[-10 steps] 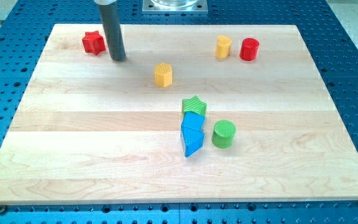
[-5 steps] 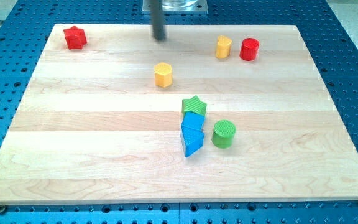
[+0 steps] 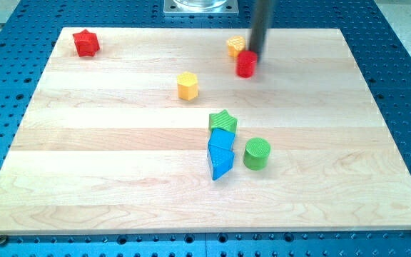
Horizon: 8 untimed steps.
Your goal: Move the red circle into the red star
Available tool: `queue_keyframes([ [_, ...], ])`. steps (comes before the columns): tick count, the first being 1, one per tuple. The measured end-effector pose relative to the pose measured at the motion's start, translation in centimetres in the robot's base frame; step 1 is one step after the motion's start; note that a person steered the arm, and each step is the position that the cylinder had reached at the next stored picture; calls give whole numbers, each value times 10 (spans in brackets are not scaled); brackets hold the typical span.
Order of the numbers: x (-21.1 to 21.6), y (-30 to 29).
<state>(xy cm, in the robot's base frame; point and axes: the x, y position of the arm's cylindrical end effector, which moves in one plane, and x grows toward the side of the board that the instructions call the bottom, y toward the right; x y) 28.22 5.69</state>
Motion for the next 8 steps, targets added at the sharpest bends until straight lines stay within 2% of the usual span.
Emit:
queue_keyframes([
  [1,5,-57],
  [2,4,19],
  [3,-15,60],
  [4,-10,62],
  [5,66,85],
  [6,62,-27],
  [7,70,-29],
  [8,32,21],
])
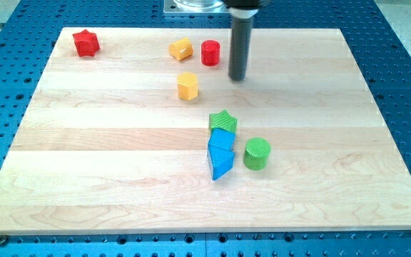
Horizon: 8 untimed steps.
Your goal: Move the red circle into the red star
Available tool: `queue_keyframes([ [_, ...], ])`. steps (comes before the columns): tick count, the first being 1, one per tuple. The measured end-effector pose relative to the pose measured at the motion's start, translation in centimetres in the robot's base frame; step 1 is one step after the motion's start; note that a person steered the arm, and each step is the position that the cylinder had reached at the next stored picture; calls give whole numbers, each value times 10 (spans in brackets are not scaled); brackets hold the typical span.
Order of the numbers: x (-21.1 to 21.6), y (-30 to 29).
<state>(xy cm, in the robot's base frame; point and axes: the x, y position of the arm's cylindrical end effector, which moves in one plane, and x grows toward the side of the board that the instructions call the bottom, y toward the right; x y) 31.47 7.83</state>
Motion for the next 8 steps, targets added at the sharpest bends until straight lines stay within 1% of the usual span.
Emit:
queue_keyframes([
  [1,-29,-50],
  [2,-2,-94],
  [3,-38,-51],
  [4,-68,-105],
  [5,-17,-194],
  [6,-23,-215],
  [7,-54,-279],
  [8,-94,-263],
])
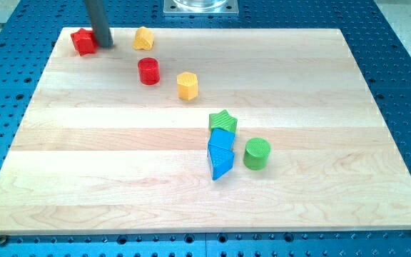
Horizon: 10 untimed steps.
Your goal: Move the red circle into the red star
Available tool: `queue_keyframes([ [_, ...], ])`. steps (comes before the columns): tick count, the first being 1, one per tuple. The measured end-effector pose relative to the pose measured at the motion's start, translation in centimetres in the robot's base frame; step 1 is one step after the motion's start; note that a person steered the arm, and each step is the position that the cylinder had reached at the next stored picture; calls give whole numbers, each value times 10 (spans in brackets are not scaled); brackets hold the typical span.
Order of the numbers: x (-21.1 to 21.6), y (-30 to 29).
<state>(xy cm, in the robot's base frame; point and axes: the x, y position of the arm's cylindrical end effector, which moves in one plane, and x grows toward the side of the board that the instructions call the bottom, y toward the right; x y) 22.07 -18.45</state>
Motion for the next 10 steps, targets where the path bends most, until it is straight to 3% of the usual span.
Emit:
queue_keyframes([
  [1,-1,104],
  [2,29,221],
  [3,81,288],
  [5,74,223],
  [8,43,48],
  [9,57,30],
  [10,60,136],
])
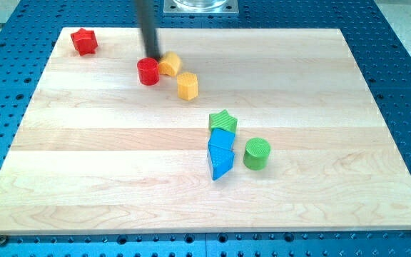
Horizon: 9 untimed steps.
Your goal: Move the red circle into the red star
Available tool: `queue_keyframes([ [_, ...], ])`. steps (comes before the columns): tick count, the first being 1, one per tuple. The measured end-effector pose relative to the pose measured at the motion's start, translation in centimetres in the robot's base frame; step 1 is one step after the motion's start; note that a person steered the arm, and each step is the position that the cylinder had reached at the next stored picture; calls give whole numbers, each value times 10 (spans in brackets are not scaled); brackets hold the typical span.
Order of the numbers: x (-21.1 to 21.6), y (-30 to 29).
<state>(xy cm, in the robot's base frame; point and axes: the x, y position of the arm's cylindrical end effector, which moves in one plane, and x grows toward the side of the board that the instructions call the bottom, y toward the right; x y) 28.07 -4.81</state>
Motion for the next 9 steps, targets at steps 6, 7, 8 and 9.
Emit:
queue_keyframes([
  [6,96,-34],
  [7,117,-3],
  [8,144,3],
  [9,144,-64],
])
